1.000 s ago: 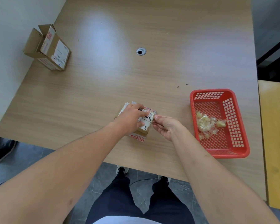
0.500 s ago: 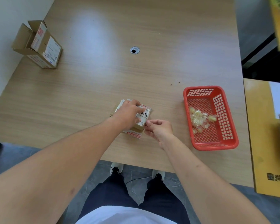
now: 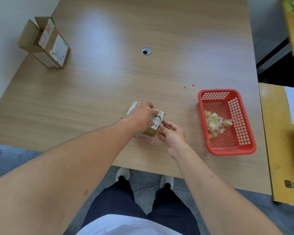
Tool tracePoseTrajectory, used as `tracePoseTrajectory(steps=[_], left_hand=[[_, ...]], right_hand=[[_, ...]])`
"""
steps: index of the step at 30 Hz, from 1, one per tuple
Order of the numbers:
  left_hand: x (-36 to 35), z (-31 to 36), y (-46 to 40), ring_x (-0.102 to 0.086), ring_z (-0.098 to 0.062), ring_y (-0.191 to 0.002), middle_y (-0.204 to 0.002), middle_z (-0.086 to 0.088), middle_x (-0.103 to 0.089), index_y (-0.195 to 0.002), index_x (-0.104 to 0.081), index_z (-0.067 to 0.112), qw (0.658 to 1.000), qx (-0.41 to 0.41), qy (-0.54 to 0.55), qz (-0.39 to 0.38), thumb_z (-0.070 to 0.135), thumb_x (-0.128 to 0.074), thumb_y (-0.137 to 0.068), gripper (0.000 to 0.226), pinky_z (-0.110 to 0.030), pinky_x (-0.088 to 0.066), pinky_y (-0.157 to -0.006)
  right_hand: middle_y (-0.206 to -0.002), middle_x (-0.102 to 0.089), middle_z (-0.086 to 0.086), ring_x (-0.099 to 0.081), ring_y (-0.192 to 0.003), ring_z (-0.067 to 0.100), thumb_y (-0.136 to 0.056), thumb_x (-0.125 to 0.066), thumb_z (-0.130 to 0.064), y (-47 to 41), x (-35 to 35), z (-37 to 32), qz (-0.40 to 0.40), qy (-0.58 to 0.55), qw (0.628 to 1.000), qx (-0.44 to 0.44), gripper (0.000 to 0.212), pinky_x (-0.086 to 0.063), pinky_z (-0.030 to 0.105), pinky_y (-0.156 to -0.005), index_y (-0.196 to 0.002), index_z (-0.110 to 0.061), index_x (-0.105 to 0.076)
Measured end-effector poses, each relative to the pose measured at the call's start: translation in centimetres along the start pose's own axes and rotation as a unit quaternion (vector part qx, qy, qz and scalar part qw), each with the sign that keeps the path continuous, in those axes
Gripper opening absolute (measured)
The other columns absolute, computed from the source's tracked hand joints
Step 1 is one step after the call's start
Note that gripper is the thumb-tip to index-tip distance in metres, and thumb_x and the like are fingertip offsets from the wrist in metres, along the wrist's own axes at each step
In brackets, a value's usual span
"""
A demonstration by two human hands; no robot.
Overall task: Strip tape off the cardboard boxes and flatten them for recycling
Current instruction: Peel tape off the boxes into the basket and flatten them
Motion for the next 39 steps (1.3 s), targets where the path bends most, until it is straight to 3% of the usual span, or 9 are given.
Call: tracePoseTrajectory(steps=[5, 8, 16, 22, 25, 29, 33, 37, 39], left_hand=[[0.0, 0.2, 0.0, -0.031, -0.023, -0.137, -0.147, 0.003, -0.042, -0.145, -0.055, 0.028, 1.000, -0.006, -0.005, -0.005, 0.022, -0.068, -0.097, 0.050, -0.041, -0.036, -0.113], [0.0, 0.2, 0.0, -0.030, -0.023, -0.137, -0.147, 0.003, -0.042, -0.145, -0.055, 0.027, 1.000, -0.007, -0.007, -0.004, 0.022, -0.068, -0.097, 0.050, -0.043, -0.036, -0.113], [0.0, 0.2, 0.0, -0.029, -0.023, -0.137, -0.148, 0.003, -0.041, -0.146, -0.053, 0.028, 1.000, -0.017, -0.008, -0.002, 0.025, -0.067, -0.097, 0.051, -0.042, -0.035, -0.114], [0.0, -0.1, -0.1, -0.028, -0.020, -0.138, -0.148, 0.006, -0.041, -0.145, -0.055, 0.030, 1.000, -0.022, -0.006, 0.001, 0.026, -0.068, -0.097, 0.050, -0.042, -0.037, -0.112], [0.0, -0.1, 0.0, -0.027, -0.020, -0.139, -0.148, 0.006, -0.042, -0.145, -0.055, 0.029, 0.999, -0.032, -0.005, 0.008, 0.025, -0.068, -0.097, 0.049, -0.042, -0.036, -0.113], [-0.2, 0.1, 0.5, -0.023, -0.022, -0.144, -0.155, 0.003, -0.037, -0.147, -0.052, 0.029, 0.998, -0.057, -0.015, 0.017, 0.026, -0.062, -0.101, 0.047, -0.036, -0.029, -0.116], [-1.8, -0.5, 1.5, -0.004, -0.021, -0.156, -0.167, 0.004, -0.016, -0.159, -0.030, 0.032, 0.996, -0.083, -0.040, 0.015, 0.034, -0.042, -0.108, 0.052, -0.038, -0.010, -0.125], [-3.2, -1.0, 2.1, 0.017, -0.014, -0.154, -0.170, 0.008, 0.006, -0.162, -0.007, 0.037, 0.991, -0.094, -0.092, 0.032, 0.042, -0.020, -0.109, 0.055, -0.036, 0.008, -0.126], [-3.4, -1.1, 2.0, 0.020, -0.014, -0.153, -0.169, 0.009, 0.012, -0.161, -0.002, 0.038, 0.990, -0.097, -0.098, 0.027, 0.045, -0.016, -0.108, 0.056, -0.033, 0.012, -0.124]], right_hand=[[-0.100, -0.079, 0.007, -0.076, -0.087, 0.018, -0.098, -0.066, -0.002, -0.5, -0.1, -0.8, 0.016, -0.010, 1.000, 0.004, 0.017, -0.060, 0.029, -0.070, -0.112, -0.010, -0.069], [-0.090, -0.077, 0.005, -0.074, -0.069, 0.010, -0.096, -0.069, -0.003, -0.7, -0.5, -1.9, 0.020, 0.021, 0.999, 0.019, 0.010, -0.059, 0.025, -0.061, -0.103, -0.010, -0.069], [-0.093, -0.077, 0.018, -0.076, -0.075, 0.022, -0.086, -0.079, 0.002, -1.1, 0.1, -2.9, 0.043, 0.060, 0.997, 0.003, 0.011, -0.063, 0.031, -0.064, -0.093, -0.001, -0.071], [-0.089, -0.074, 0.016, -0.072, -0.076, 0.025, -0.094, -0.072, -0.004, -1.6, -0.4, -2.5, 0.006, 0.044, 0.998, -0.054, 0.020, -0.065, 0.035, -0.064, -0.110, 0.006, -0.065], [-0.091, -0.073, 0.016, -0.072, -0.077, 0.024, -0.097, -0.069, -0.006, -2.0, -0.4, -2.3, -0.005, 0.069, 0.995, -0.065, 0.014, -0.064, 0.034, -0.062, -0.106, 0.005, -0.066], [-0.092, -0.072, 0.015, -0.070, -0.076, 0.021, -0.103, -0.061, -0.009, -2.4, -1.0, -2.7, -0.033, 0.126, 0.990, -0.049, 0.012, -0.062, 0.035, -0.070, -0.096, -0.001, -0.066], [-0.081, -0.070, 0.008, -0.067, -0.072, 0.017, -0.109, -0.046, -0.011, -2.5, -2.0, -3.3, -0.053, 0.191, 0.980, 0.002, 0.032, -0.061, 0.039, -0.083, -0.081, -0.010, -0.062], [-0.083, -0.069, 0.004, -0.066, -0.071, 0.012, -0.112, -0.034, -0.013, -2.2, -2.9, -3.5, -0.071, 0.260, 0.962, 0.051, 0.040, -0.061, 0.031, -0.070, -0.084, -0.016, -0.062], [-0.087, -0.070, 0.007, -0.066, -0.073, 0.013, -0.111, -0.032, -0.013, -2.1, -3.2, -3.6, -0.081, 0.279, 0.955, 0.065, 0.041, -0.062, 0.033, -0.071, -0.084, -0.016, -0.063]])
Point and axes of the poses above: each hand's wrist, its own y-axis away from the middle knuckle, its own x-axis out of the back of the hand, z = x × y, the point moved 10 cm from there along -y, towards the middle knuckle
